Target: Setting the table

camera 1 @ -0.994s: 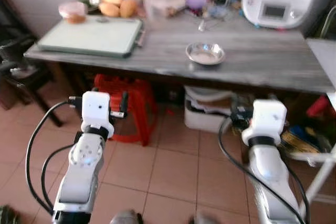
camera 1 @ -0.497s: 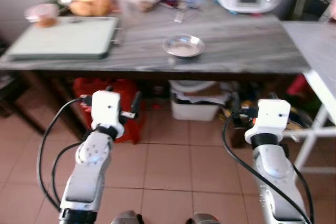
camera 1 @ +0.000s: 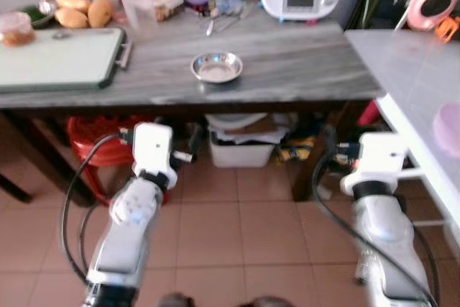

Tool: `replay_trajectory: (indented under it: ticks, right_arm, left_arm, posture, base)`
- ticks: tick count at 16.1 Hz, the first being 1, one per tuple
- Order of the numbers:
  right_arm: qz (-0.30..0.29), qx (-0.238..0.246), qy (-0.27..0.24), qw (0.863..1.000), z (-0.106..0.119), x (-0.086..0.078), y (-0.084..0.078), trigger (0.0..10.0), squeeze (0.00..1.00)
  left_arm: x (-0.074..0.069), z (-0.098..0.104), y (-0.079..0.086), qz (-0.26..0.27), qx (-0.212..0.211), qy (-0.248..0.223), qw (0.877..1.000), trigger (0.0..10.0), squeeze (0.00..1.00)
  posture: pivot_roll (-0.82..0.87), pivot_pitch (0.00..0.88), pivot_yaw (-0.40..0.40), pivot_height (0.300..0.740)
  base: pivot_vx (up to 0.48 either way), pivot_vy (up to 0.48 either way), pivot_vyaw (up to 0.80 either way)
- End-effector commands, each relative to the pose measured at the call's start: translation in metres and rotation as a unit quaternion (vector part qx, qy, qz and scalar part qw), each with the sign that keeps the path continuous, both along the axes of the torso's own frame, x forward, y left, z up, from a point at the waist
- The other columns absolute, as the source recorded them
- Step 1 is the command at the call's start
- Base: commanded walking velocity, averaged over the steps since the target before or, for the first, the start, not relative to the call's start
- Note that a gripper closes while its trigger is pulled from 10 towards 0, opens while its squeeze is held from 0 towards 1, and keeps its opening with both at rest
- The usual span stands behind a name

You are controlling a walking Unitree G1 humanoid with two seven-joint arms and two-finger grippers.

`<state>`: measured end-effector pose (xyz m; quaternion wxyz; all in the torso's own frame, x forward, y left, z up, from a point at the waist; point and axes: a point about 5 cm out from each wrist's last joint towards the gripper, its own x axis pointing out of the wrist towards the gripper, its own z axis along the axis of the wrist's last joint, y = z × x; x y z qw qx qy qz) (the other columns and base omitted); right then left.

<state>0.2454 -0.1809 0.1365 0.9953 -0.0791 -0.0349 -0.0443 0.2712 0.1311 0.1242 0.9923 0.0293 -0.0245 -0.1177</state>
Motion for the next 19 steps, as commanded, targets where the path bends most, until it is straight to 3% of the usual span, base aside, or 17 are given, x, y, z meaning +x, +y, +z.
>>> replay_trajectory:
  ticks: [1, 17, 19]
  right_arm:
    - [0.002, 0.002, -0.003, 1.000, 0.0032, -0.0003, -0.0008, 10.0, 0.00]
    - [-0.002, 0.009, -0.002, 1.000, 0.0033, 0.0034, -0.0019, 10.0, 0.00]
    - [0.002, 0.011, -0.002, 1.000, 0.0028, 0.0041, -0.0004, 10.0, 0.00]
  left_arm:
    - [0.0014, 0.0003, -0.0005, -0.003, 0.000, -0.001, 1.000, 10.0, 0.00]
    - [0.0012, -0.0008, -0.0024, -0.007, -0.003, -0.003, 1.000, 10.0, 0.00]
    - [0.0006, 0.0014, -0.0037, -0.011, -0.014, -0.013, 1.000, 10.0, 0.00]
  posture:
    - [-0.09, 0.000, 0.009, 0.740]
    - [-0.08, 0.000, 0.013, 0.740]
    - [-0.08, 0.000, 0.012, 0.740]
  base:
    - [0.000, -0.472, 0.00]
    - [0.000, -0.478, 0.00]
    - [0.000, 0.000, 0.00]
